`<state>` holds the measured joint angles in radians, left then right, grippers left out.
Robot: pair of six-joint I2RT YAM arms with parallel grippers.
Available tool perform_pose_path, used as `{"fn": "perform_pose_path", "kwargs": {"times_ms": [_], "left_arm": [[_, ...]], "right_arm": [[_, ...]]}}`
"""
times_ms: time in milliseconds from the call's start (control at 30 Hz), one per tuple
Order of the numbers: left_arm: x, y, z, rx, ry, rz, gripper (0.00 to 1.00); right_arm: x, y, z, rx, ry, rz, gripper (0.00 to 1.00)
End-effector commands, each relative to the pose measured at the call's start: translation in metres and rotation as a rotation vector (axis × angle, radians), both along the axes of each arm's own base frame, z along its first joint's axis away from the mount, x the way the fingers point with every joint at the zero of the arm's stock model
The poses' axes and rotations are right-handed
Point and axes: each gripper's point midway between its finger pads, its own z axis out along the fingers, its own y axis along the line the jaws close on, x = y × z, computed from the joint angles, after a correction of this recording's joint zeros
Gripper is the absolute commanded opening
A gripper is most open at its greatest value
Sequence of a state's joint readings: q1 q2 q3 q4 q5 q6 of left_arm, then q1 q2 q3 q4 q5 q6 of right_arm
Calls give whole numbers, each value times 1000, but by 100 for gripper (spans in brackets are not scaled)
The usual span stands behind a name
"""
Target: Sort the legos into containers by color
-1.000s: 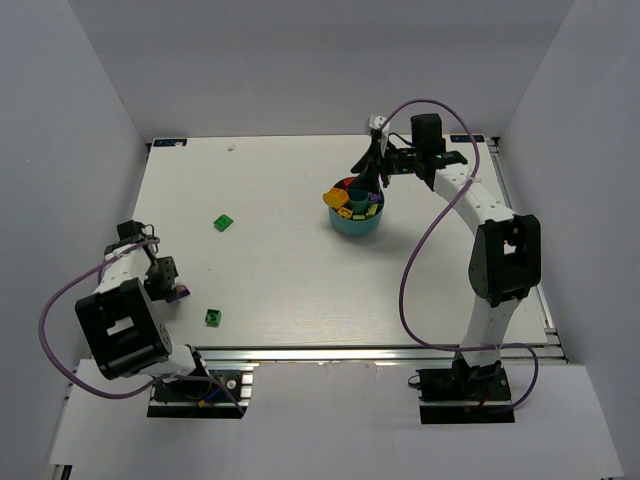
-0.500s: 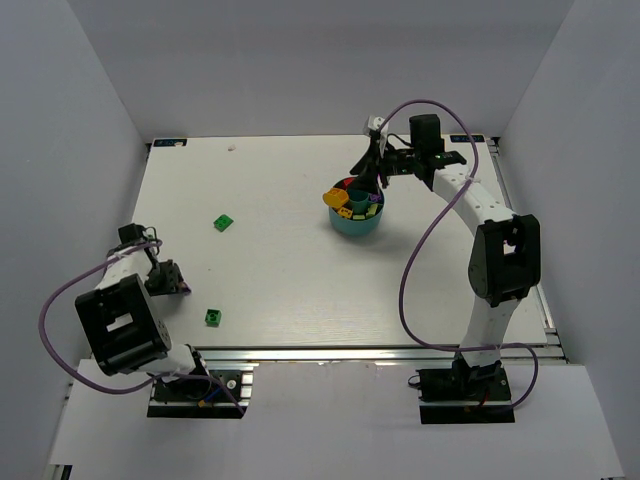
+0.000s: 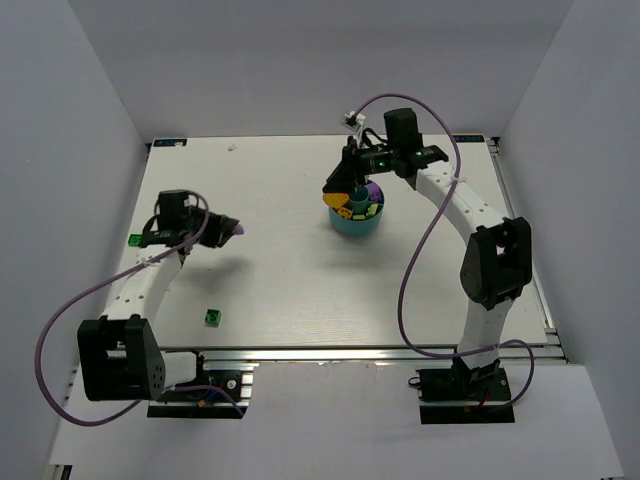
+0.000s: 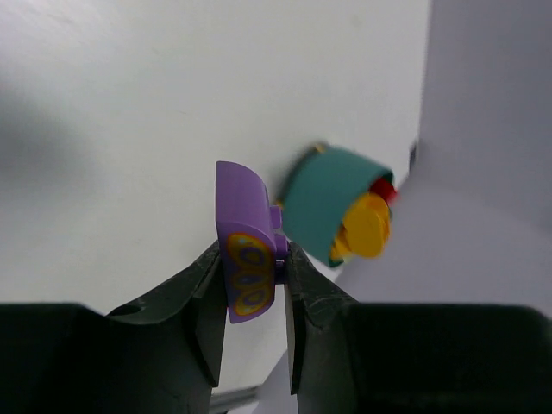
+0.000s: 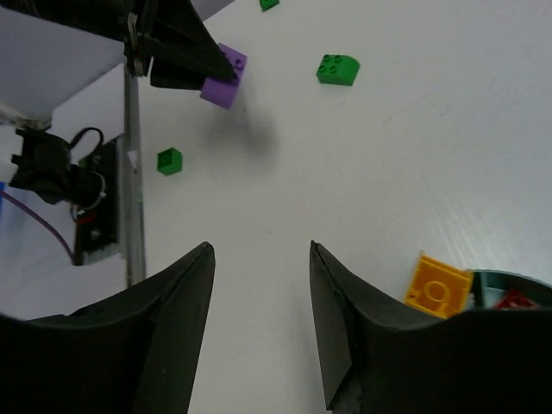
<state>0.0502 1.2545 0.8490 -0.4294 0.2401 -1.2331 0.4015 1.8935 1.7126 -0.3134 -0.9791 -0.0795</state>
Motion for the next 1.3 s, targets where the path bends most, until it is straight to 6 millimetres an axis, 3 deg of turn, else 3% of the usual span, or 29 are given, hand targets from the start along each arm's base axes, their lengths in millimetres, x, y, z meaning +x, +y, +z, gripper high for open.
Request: {"fn": "perform_pose_path", "kwargs": {"times_ms": [0, 167, 367, 400, 467, 633, 867, 933, 1033, 1267], "left_arm": [[30, -60, 63, -12, -274, -232, 0], [34, -119, 106, 27, -555, -497, 0], [15, -152, 108, 220, -772, -740, 0], [8, -158, 100, 272, -799, -788, 0], [-2, -169, 106, 322, -882, -835, 0], [-14, -176, 97, 496, -983, -922, 0], [-26, -179, 93, 674, -1041, -955, 0], [-27, -179, 95, 711, -1059, -960, 0], [-25, -182, 92, 739, -1057, -972, 0], [-20, -184, 92, 784, -1044, -974, 0]], "right_arm": [[-11, 13, 20, 11, 121, -52, 54], [-3, 14, 23, -34, 183, -113, 57], [-1, 16, 47, 10, 293, -178, 61], [-2, 16, 49, 18, 344, -193, 65], [-7, 21, 52, 31, 369, -181, 89], [-2, 27, 60, 42, 309, -188, 89], [-10, 34, 46, -10, 262, -165, 89], [-17, 38, 36, -49, 277, -168, 83], [-28, 42, 22, -87, 309, -170, 57], [-40, 54, 23, -119, 278, -165, 53]]}}
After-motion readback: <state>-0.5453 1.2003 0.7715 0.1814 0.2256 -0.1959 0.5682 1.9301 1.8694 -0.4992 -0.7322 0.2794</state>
